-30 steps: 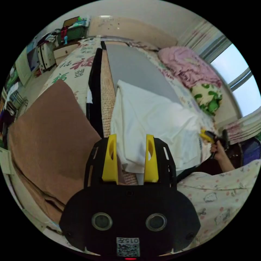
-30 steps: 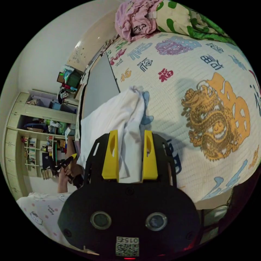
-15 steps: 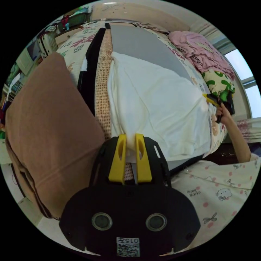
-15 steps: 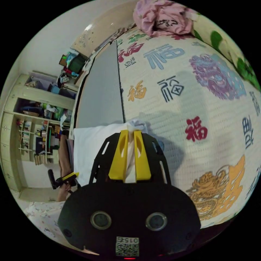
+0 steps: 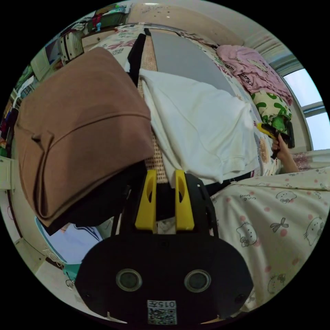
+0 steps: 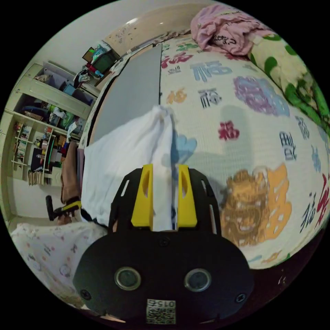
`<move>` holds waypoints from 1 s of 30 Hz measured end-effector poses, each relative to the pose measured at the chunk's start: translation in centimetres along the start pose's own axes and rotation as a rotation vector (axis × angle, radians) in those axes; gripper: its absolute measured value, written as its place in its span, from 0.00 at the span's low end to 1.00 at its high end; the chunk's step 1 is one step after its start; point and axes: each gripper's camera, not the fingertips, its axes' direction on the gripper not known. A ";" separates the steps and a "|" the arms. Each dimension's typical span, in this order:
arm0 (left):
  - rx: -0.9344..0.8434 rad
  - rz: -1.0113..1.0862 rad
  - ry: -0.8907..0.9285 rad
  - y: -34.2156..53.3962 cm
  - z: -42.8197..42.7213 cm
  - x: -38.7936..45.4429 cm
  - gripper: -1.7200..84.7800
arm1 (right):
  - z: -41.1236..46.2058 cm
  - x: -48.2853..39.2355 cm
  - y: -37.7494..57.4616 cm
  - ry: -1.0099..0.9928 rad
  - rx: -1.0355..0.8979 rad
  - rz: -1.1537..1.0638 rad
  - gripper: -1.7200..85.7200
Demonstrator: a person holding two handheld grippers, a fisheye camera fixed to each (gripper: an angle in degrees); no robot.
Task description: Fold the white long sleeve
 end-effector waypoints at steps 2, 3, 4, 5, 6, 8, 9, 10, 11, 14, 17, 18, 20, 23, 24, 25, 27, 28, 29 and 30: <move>0.009 -0.008 0.039 0.3 0.0 -0.5 0.11 | 1.4 0.0 5.2 -0.005 -0.085 0.048 0.17; 0.002 -0.015 0.069 0.4 0.0 -0.7 0.11 | 1.9 0.0 6.3 -0.008 -0.101 0.063 0.17; 0.002 -0.023 0.089 0.3 -0.1 -0.8 0.12 | 2.7 -0.1 8.5 -0.026 -0.105 0.086 0.17; 0.019 -0.038 0.146 0.4 -0.6 -1.2 0.12 | 2.9 -0.2 10.2 -0.055 -0.069 0.113 0.17; 0.045 -0.045 0.204 0.6 -1.1 -1.5 0.13 | 3.0 -0.3 10.9 -0.071 -0.054 0.129 0.16; 0.057 -0.031 0.218 0.7 -1.5 -1.6 0.14 | 4.0 -0.5 12.6 -0.160 -0.081 0.160 0.14; 0.039 -0.009 0.201 0.4 -1.3 -1.4 0.14 | 4.4 -0.7 13.0 -0.179 -0.097 0.155 0.13; 0.029 -0.002 0.196 0.3 -1.1 -1.3 0.14 | 5.2 -1.3 13.7 -0.190 -0.123 0.134 0.12; 0.035 0.006 0.192 0.3 -1.0 -1.1 0.13 | 5.8 -2.3 14.5 -0.167 -0.144 0.097 0.11; 0.071 -0.013 0.144 1.4 -1.5 -1.0 0.05 | 7.0 -4.6 16.4 -0.101 -0.164 0.020 0.05; 0.136 -0.029 0.056 4.0 -3.6 -1.3 0.02 | 7.1 -5.2 19.0 -0.072 -0.120 0.021 0.03; 0.171 -0.033 0.053 5.1 -4.3 -1.6 0.01 | 7.2 -5.1 19.7 -0.064 -0.110 0.026 0.03; 0.162 -0.044 0.041 6.2 -4.3 -1.8 0.01 | 8.9 -4.8 22.1 -0.033 -0.123 0.030 0.03; 0.105 -0.100 -0.110 7.9 -4.4 -2.3 0.02 | 10.7 -5.5 25.1 0.054 -0.138 0.003 0.04; 0.140 -0.092 -0.122 8.8 -5.6 -2.4 0.03 | 10.7 -6.0 25.7 0.078 -0.127 -0.015 0.04; 0.161 -0.080 -0.127 9.2 -6.3 -2.4 0.03 | 10.6 -7.4 26.9 0.112 -0.093 -0.083 0.05; 0.247 0.072 -0.120 9.9 -9.2 -0.9 0.06 | 10.1 -10.3 28.6 0.149 -0.011 -0.220 0.07; 0.263 0.126 -0.114 9.8 -9.7 -0.2 0.07 | 10.2 -13.0 29.6 0.152 0.041 -0.354 0.09; 0.283 0.238 -0.099 9.2 -10.3 1.3 0.09 | 11.0 -16.0 30.5 0.145 0.060 -0.506 0.10; 0.283 0.348 -0.077 8.0 -10.4 3.0 0.10 | 11.7 -17.4 30.9 0.141 0.054 -0.578 0.10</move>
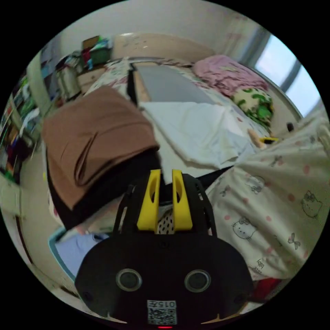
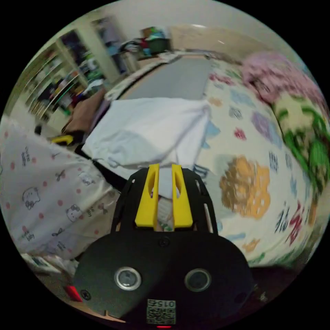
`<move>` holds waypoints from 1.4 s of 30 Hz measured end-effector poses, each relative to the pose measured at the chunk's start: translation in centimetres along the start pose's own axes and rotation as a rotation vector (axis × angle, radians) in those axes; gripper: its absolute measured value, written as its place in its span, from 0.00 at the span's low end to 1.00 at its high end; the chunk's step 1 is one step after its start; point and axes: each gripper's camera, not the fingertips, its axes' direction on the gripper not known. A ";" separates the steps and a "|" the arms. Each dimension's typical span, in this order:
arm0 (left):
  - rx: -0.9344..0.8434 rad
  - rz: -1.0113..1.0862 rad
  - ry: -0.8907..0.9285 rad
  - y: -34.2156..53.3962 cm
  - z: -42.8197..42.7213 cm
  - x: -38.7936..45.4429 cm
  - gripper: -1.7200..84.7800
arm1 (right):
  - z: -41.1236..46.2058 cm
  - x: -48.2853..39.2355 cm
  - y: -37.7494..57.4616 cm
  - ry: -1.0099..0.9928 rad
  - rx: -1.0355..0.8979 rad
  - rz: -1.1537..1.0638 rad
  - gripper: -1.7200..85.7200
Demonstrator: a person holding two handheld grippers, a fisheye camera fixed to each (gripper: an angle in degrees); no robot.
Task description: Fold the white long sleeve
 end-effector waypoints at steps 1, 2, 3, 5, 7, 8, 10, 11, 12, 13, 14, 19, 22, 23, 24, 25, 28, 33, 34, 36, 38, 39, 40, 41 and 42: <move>-0.003 0.052 0.021 -0.9 0.3 0.6 0.11 | 1.5 -3.0 -0.9 -0.030 -0.031 -0.148 0.11; -0.018 0.159 0.063 -2.6 1.2 2.0 0.12 | 3.4 -5.8 -1.6 -0.055 -0.086 -0.281 0.12; -0.044 0.263 0.096 -4.0 2.5 3.4 0.13 | 4.4 -7.1 -1.8 -0.060 -0.115 -0.335 0.13; -0.101 0.415 0.126 -5.5 4.8 5.5 0.14 | 8.7 -10.6 -1.5 -0.051 -0.198 -0.492 0.14; -0.162 0.525 0.118 -6.0 7.2 6.9 0.14 | 11.9 -11.7 -0.5 -0.042 -0.243 -0.551 0.14; -0.205 0.568 0.108 -6.2 8.7 7.5 0.14 | 13.8 -12.0 0.2 -0.031 -0.277 -0.567 0.13; -0.254 0.610 0.105 -6.1 10.4 8.0 0.13 | 16.2 -12.3 1.1 0.008 -0.311 -0.585 0.12; -0.270 0.621 0.087 -6.1 11.0 8.1 0.12 | 16.9 -12.4 1.5 0.034 -0.297 -0.578 0.10; -0.274 0.619 0.064 -6.1 11.3 8.0 0.10 | 17.2 -12.4 1.6 0.039 -0.296 -0.572 0.09; -0.274 0.610 0.049 -6.2 11.3 7.8 0.09 | 17.7 -12.3 1.7 0.033 -0.305 -0.561 0.06; -0.276 0.601 0.052 -6.2 11.2 7.4 0.06 | 18.1 -11.9 1.8 0.027 -0.312 -0.534 0.03; -0.233 0.514 0.215 -8.1 9.3 3.4 0.03 | 16.7 -8.0 -0.4 -0.120 -0.260 -0.431 0.01; -0.110 0.464 0.295 -12.7 6.1 -1.4 0.03 | 13.2 -3.4 -6.1 -0.103 -0.121 -0.380 0.01; -0.045 0.433 0.301 -15.7 4.6 -3.9 0.03 | 11.5 -1.3 -9.8 -0.064 -0.044 -0.353 0.01; 0.047 0.389 0.289 -19.0 3.0 -6.4 0.03 | 10.6 -0.3 -11.9 -0.036 0.000 -0.333 0.02; 0.101 0.351 0.261 -20.8 2.2 -7.7 0.03 | 8.7 1.8 -16.5 0.015 0.093 -0.265 0.02; 0.426 -0.004 -0.010 -27.6 -0.8 -13.1 0.05 | 4.8 6.8 -25.8 0.073 0.325 0.078 0.03; 0.632 -0.131 0.017 -24.7 -3.5 -12.4 0.10 | 3.2 5.5 -25.4 0.107 0.427 -0.004 0.09; 0.627 -0.091 0.017 -23.5 -3.2 -11.8 0.10 | 4.8 5.4 -23.3 0.110 0.383 -0.037 0.11; 0.547 -0.003 -0.008 -18.1 -0.6 -10.2 0.10 | 8.3 6.8 -19.4 0.070 0.275 -0.025 0.13; 0.427 0.009 0.005 -14.1 2.2 -10.2 0.10 | 13.9 10.9 -12.9 -0.081 0.071 0.105 0.14; 0.340 -0.005 0.033 -11.7 4.2 -10.5 0.10 | 15.1 11.9 -11.1 -0.119 0.019 0.143 0.14; 0.301 -0.014 0.052 -10.6 5.0 -10.7 0.10 | 16.9 13.8 -7.5 -0.173 -0.058 0.233 0.15; 0.243 -0.034 0.095 -8.5 6.4 -10.9 0.10 | 17.7 15.1 -4.1 -0.196 -0.091 0.309 0.15; 0.206 -0.044 0.136 -6.7 7.6 -10.8 0.11 | 17.9 15.6 -2.5 -0.197 -0.100 0.342 0.15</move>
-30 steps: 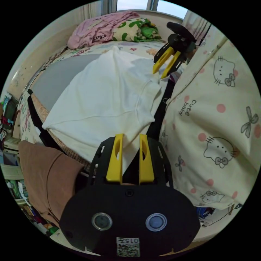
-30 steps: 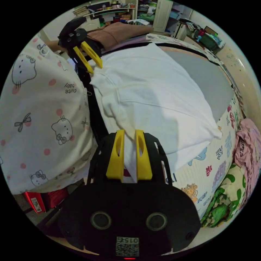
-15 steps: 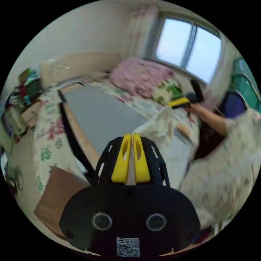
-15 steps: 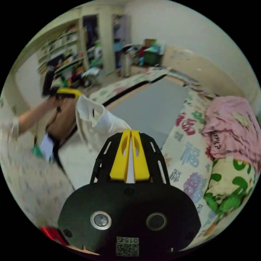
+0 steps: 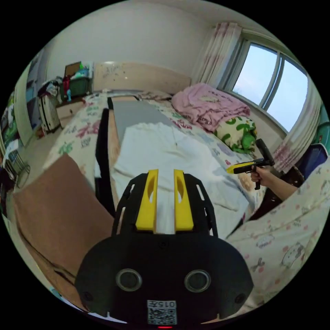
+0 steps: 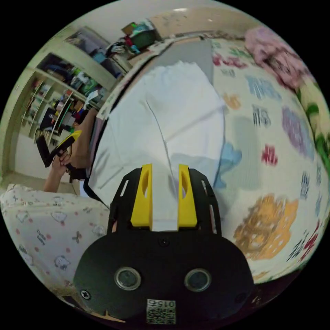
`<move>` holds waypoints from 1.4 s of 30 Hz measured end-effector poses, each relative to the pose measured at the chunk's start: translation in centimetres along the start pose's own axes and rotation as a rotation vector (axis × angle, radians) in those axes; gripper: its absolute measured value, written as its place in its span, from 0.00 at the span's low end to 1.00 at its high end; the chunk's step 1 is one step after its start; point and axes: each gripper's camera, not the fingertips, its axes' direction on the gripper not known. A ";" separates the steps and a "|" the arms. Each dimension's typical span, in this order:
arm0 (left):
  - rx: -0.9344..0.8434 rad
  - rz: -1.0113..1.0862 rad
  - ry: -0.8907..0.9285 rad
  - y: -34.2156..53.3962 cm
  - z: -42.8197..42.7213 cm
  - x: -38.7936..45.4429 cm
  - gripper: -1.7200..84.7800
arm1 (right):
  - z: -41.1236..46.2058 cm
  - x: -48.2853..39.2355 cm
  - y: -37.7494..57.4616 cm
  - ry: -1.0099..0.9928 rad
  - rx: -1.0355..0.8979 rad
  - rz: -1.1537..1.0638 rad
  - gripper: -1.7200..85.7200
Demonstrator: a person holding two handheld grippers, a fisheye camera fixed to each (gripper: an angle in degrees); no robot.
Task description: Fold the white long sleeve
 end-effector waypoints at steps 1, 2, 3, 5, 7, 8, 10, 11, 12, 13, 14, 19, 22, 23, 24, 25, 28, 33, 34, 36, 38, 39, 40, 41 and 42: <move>-0.017 -0.003 0.016 0.8 0.4 0.1 0.11 | 0.1 1.5 2.2 0.005 -0.017 0.046 0.15; -0.046 -0.006 0.040 2.0 1.1 0.5 0.11 | 0.1 2.5 3.9 0.013 -0.038 0.072 0.15; -0.066 -0.004 0.063 2.8 1.9 1.1 0.11 | -0.4 2.8 4.6 0.007 -0.013 0.072 0.15; -0.095 0.013 0.114 3.3 3.5 2.3 0.12 | -1.8 4.4 5.9 -0.020 -0.012 0.115 0.14; -0.114 0.052 0.167 3.2 5.0 3.9 0.12 | -2.6 5.4 6.3 -0.043 -0.033 0.124 0.13; -0.119 0.086 0.193 3.0 5.9 5.0 0.12 | -3.0 5.9 6.6 -0.048 -0.048 0.117 0.11; -0.119 0.136 0.223 2.8 7.1 6.7 0.13 | -3.6 6.7 7.0 -0.041 -0.074 0.104 0.09; -0.127 0.168 0.243 2.8 7.9 7.8 0.14 | -4.3 7.1 7.2 -0.051 -0.076 0.098 0.06; -0.141 0.194 0.258 2.7 8.6 8.9 0.15 | -4.7 7.3 7.2 -0.064 -0.072 0.097 0.05; -0.148 0.206 0.268 2.8 9.0 9.4 0.15 | -5.6 7.6 7.3 -0.107 -0.059 0.082 0.04; -0.158 0.228 0.296 2.9 9.7 10.4 0.16 | -6.5 7.7 7.2 -0.170 -0.043 0.065 0.04; -0.211 0.293 0.376 3.7 11.8 13.0 0.18 | -9.1 5.5 5.7 -0.476 0.057 -0.051 0.03; -0.210 0.274 0.382 4.2 12.3 12.9 0.18 | -9.1 2.5 4.1 -0.581 0.090 -0.146 0.03; -0.195 0.234 0.388 4.4 12.2 12.3 0.18 | -8.7 1.1 3.5 -0.609 0.086 -0.194 0.03; -0.171 0.181 0.392 4.7 12.1 11.4 0.17 | -8.5 0.5 3.3 -0.617 0.077 -0.215 0.03; -0.158 0.151 0.395 4.9 12.0 10.8 0.17 | -8.0 -0.7 2.9 -0.621 0.058 -0.252 0.04; -0.125 -0.027 0.371 6.4 11.4 7.4 0.08 | -8.2 -2.5 3.7 -0.593 0.090 -0.340 0.06; -0.069 -0.175 0.220 9.7 8.1 2.3 0.04 | -7.0 -6.7 8.3 -0.248 0.094 -0.665 0.11; -0.066 -0.182 0.211 9.9 7.8 1.9 0.03 | -4.9 -7.8 9.2 -0.190 0.035 -0.754 0.12; -0.072 -0.196 0.162 10.2 6.7 0.7 0.03 | -1.2 -9.3 10.3 -0.145 -0.050 -0.875 0.13; -0.073 -0.163 0.143 9.6 5.4 0.0 0.03 | 3.2 -11.6 11.3 -0.085 -0.142 -1.019 0.15; -0.073 -0.134 0.122 8.7 3.8 -0.8 0.03 | 4.2 -12.2 11.4 -0.069 -0.164 -1.043 0.15; -0.066 -0.127 0.099 8.2 2.7 -1.4 0.03 | 5.9 -13.4 11.4 -0.043 -0.204 -1.080 0.16; -0.029 -0.133 0.035 7.3 -0.1 -3.0 0.03 | 7.5 -14.5 11.3 -0.027 -0.233 -1.119 0.16; 0.031 -0.171 -0.040 6.6 -3.6 -5.3 0.04 | 8.2 -15.0 11.2 -0.020 -0.245 -1.138 0.16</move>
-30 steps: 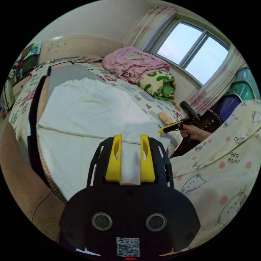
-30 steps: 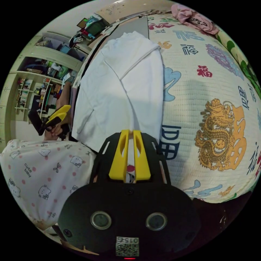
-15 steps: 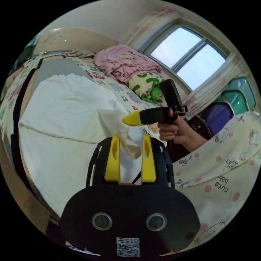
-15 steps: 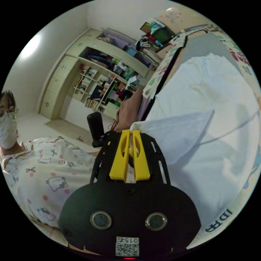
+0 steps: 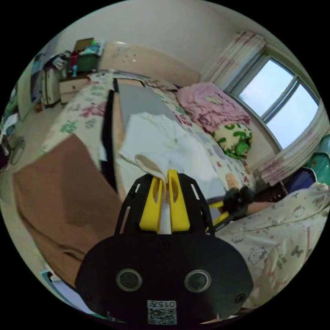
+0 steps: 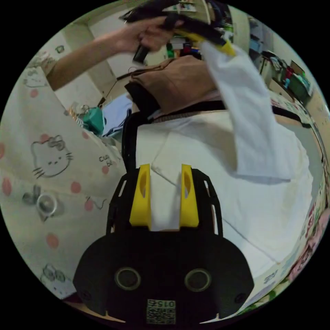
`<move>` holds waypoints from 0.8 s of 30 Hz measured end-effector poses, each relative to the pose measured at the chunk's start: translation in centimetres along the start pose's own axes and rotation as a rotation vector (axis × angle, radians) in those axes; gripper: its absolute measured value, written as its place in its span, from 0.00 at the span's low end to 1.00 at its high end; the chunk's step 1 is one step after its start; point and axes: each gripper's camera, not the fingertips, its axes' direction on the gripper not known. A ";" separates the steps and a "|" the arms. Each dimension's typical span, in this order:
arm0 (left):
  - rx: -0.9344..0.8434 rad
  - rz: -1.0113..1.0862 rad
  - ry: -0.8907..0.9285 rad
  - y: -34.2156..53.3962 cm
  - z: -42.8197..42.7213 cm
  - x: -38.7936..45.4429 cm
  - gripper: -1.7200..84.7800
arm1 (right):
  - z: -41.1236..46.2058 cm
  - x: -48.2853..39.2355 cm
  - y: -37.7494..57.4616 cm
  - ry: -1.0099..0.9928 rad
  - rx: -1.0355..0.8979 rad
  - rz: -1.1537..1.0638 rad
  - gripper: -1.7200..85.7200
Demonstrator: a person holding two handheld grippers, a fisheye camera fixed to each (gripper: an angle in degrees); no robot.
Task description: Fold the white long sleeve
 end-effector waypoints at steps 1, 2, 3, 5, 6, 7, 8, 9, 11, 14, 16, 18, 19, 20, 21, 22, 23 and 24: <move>0.038 -0.032 -0.038 -0.5 -1.8 -1.3 0.04 | 1.4 0.1 -1.1 0.004 -0.042 -0.033 0.16; 0.125 -0.108 -0.131 -1.3 -5.7 -4.0 0.04 | 3.0 0.4 -2.1 0.022 -0.116 -0.053 0.16; 0.229 -0.193 -0.261 -1.5 -9.4 -6.5 0.05 | 3.1 0.5 -2.5 0.029 -0.110 -0.066 0.15; 0.382 -0.302 -0.485 -0.8 -14.0 -9.0 0.07 | 2.8 2.7 -4.3 -0.030 -0.113 -0.015 0.11; 0.425 -0.354 -0.597 -0.1 -15.7 -10.1 0.12 | 2.5 3.5 -4.7 -0.075 -0.109 0.006 0.09; 0.423 -0.382 -0.631 0.2 -16.2 -10.6 0.15 | 1.6 5.3 -5.1 -0.147 -0.064 0.064 0.07; 0.400 -0.421 -0.651 1.0 -16.8 -11.1 0.16 | 0.0 7.4 -5.2 -0.158 -0.002 0.152 0.06; 0.404 -0.426 -0.636 2.3 -17.0 -10.8 0.17 | -1.0 8.6 -5.1 -0.161 0.035 0.195 0.06; 0.428 -0.369 -0.597 4.7 -16.3 -9.2 0.17 | -6.4 13.6 -3.6 -0.194 0.178 0.336 0.05; 0.336 -0.286 -0.533 8.2 -13.2 -6.0 0.17 | -16.3 20.9 1.8 -0.073 0.343 0.524 0.04; 0.299 -0.247 -0.463 10.4 -11.4 -4.0 0.16 | -23.8 25.6 6.9 0.148 0.393 0.691 0.04; 0.261 -0.227 -0.322 13.3 -9.4 -1.8 0.16 | -32.2 29.8 13.4 0.431 0.464 0.959 0.04; 0.252 -0.229 -0.285 14.0 -8.9 -1.4 0.16 | -37.8 31.1 18.1 0.625 0.562 1.154 0.05; 0.234 -0.243 -0.217 15.3 -8.1 -0.8 0.15 | -42.4 31.1 22.0 0.775 0.662 1.309 0.06; 0.206 -0.248 -0.160 16.5 -7.2 -0.1 0.15 | -44.1 30.8 23.5 0.822 0.700 1.357 0.08; 0.188 -0.250 -0.140 17.0 -6.7 0.3 0.15 | -46.5 30.0 25.6 0.853 0.762 1.424 0.12; 0.144 -0.252 -0.120 18.1 -5.7 1.0 0.16 | -47.3 29.1 26.5 0.832 0.789 1.446 0.15; 0.091 -0.261 -0.115 19.2 -4.7 1.5 0.16 | -47.1 28.7 26.6 0.824 0.791 1.441 0.16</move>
